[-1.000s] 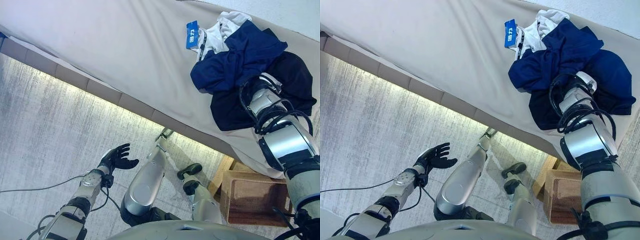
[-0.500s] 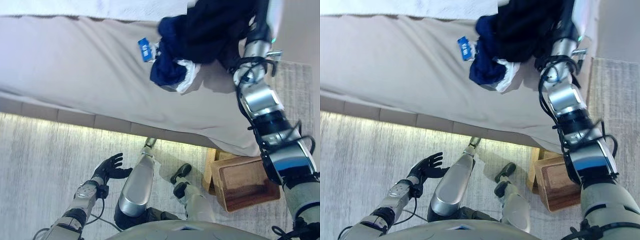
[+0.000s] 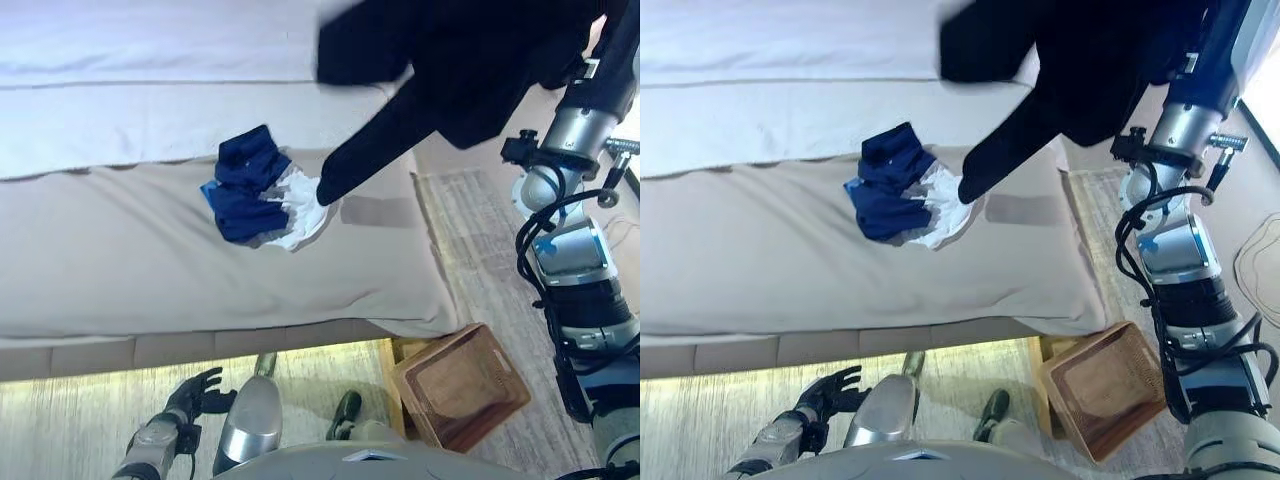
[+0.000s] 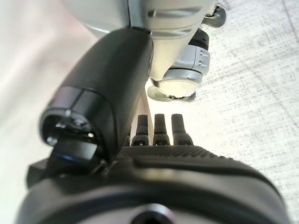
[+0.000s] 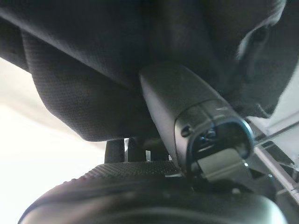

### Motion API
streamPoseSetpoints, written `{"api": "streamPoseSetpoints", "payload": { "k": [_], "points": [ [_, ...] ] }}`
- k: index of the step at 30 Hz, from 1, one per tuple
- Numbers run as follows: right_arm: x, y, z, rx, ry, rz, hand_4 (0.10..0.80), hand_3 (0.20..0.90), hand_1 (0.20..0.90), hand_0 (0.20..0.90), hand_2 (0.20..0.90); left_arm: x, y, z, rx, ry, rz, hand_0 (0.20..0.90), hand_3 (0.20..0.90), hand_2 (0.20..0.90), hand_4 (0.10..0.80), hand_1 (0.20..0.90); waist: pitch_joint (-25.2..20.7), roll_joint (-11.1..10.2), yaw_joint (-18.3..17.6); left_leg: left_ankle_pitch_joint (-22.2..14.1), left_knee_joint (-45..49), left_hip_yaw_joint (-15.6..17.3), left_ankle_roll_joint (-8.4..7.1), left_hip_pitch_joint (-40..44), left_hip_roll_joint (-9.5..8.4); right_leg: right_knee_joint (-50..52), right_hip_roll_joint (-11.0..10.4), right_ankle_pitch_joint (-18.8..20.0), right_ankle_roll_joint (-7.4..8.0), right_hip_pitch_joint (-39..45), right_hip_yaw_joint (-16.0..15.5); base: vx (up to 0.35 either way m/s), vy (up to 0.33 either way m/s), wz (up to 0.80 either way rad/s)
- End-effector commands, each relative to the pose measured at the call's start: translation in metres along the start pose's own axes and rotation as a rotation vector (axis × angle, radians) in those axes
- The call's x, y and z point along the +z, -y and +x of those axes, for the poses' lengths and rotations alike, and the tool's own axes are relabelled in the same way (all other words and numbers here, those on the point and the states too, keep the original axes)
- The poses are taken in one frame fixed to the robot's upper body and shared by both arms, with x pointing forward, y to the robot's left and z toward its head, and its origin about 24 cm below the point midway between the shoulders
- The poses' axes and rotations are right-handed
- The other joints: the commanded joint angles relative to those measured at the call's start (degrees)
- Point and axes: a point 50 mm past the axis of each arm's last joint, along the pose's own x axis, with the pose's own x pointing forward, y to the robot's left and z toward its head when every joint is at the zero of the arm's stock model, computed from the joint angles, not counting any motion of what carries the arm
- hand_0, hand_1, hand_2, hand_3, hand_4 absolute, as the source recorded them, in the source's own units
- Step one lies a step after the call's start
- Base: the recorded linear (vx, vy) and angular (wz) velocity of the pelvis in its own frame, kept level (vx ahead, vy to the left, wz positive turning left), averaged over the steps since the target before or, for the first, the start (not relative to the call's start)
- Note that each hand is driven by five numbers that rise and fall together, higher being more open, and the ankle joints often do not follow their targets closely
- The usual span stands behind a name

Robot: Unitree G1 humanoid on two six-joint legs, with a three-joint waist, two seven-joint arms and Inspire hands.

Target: Pick up the clothes from the bed and place them into the basket

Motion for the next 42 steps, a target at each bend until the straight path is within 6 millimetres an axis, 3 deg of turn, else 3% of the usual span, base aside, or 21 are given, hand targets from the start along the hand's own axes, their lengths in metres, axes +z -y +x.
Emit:
{"api": "streamPoseSetpoints", "payload": {
  "k": [1, 10, 17, 23, 25, 31, 33, 36, 37, 42],
  "points": [
    [0.031, 0.05, 0.034, -0.227, 0.201, 0.008, 0.1, 0.2, 0.3, 0.3, 0.3, -0.022, 0.023, -0.001, -0.083, -0.095, 0.061, 0.9, 0.9, 0.9, 0.8, 0.9, -7.3, 3.3, -1.7, -4.9, -9.2, 2.4, 3.25, 8.7, -1.17, 2.3, 3.5, -4.2, 0.0, 1.5, 0.0, -0.013, -0.026, -0.27],
    [-0.009, 0.069, 0.005, -0.208, 0.052, -0.066, 0.1, 0.2, 0.3, 0.3, 0.3, -0.019, 0.024, 0.0, -0.106, -0.12, 0.091, 0.9, 0.9, 0.9, 0.8, 0.9, -8.6, 5.4, -7.7, -5.9, -9.7, 6.6, 3.13, 11.5, -0.7, 2.3, 4.1, -4.3, -0.24, 1.7, 3.9, -0.02, -0.059, -0.31],
    [-0.07, 0.069, -0.034, -0.059, -0.218, -0.197, 0.1, 0.2, 0.3, 0.3, 0.3, -0.007, 0.028, 0.003, -0.133, -0.079, 0.132, 0.9, 0.9, 0.9, 0.8, 0.9, -8.3, 6.7, -11.4, -5.9, -9.7, 9.0, 2.76, 12.3, 0.08, 2.3, 4.8, -4.1, -0.44, 1.3, 6.6, -0.03, -0.128, -0.26],
    [-0.124, 0.059, -0.083, 0.113, -0.459, -0.31, 0.1, 0.2, 0.3, 0.3, 0.3, 0.022, 0.037, 0.008, -0.17, 0.015, 0.155, 0.9, 0.9, 0.9, 0.8, 0.9, -5.0, 9.2, -14.3, -5.1, -9.0, 10.1, 2.85, 11.3, 0.19, 5.8, 4.8, -5.0, -1.37, -2.2, 7.8, -0.091, -0.138, -0.26],
    [-0.133, 0.057, -0.083, 0.145, -0.495, -0.341, 0.1, 0.2, 0.3, 0.3, 0.3, 0.035, 0.041, 0.01, -0.183, 0.057, 0.163, 0.9, 0.9, 0.9, 0.8, 0.9, -3.4, 10.2, -14.6, -4.8, -8.3, 9.9, 2.56, 10.1, 0.02, 7.0, 4.4, -5.1, -1.6, -3.7, 7.8, -0.173, -0.063, -0.25],
    [-0.148, 0.047, -0.055, 0.15, -0.548, -0.419, 0.1, 0.2, 0.3, 0.3, 0.3, 0.101, 0.059, 0.015, -0.22, 0.262, 0.159, 0.9, 0.9, 0.9, 0.8, 0.9, 4.5, 14.9, -15.6, -4.0, -2.2, 9.2, 1.49, 1.6, -0.78, 13.0, 2.5, -6.3, -2.94, -12.6, 8.2, -0.254, -0.007, -0.1],
    [-0.155, 0.045, -0.044, 0.136, -0.584, -0.456, 0.1, 0.2, 0.3, 0.3, 0.3, 0.126, 0.065, 0.014, -0.223, 0.346, 0.152, 0.9, 0.9, 0.9, 0.8, 0.9, 8.0, 16.8, -15.6, -4.4, 2.6, 9.2, 1.46, -3.4, -0.98, 18.5, 1.2, -7.7, -3.64, -18.2, 8.5, -0.298, -0.027, -0.2],
    [-0.173, 0.048, -0.046, 0.145, -0.717, -0.561, 0.1, 0.2, 0.3, 0.3, 0.3, 0.142, 0.064, 0.011, -0.229, 0.408, 0.142, 0.9, 0.9, 0.9, 0.8, 0.9, 10.8, 18.8, -14.9, -6.3, 8.2, 8.8, 1.36, -7.6, -1.58, 27.0, 0.1, -11.9, -4.51, -23.1, 9.1, -0.081, -0.063, -0.17],
    [-0.178, 0.052, -0.047, 0.149, -0.746, -0.601, 0.8, 0.9, 0.9, 0.9, 0.9, 0.146, 0.064, 0.01, -0.232, 0.419, 0.14, 0.9, 0.9, 0.9, 0.8, 0.9, 11.4, 19.3, -14.7, -6.6, 9.5, 8.8, 1.45, -8.7, -1.81, 29.0, -0.2, -12.8, -4.88, -24.4, 9.2, 0.028, -0.061, -0.06],
    [-0.205, 0.079, -0.073, 0.139, -0.981, -0.724, 0.8, 0.9, 0.9, 0.9, 0.9, 0.154, 0.06, 0.006, -0.249, 0.46, 0.132, 0.9, 0.9, 0.9, 0.8, 0.9, 13.5, 22.1, -13.2, -6.9, 13.2, 7.5, 2.01, -12.5, -3.25, 35.3, -1.4, -15.6, -6.47, -28.1, 9.2, -0.004, -0.034, 0.07]
  ]
}}
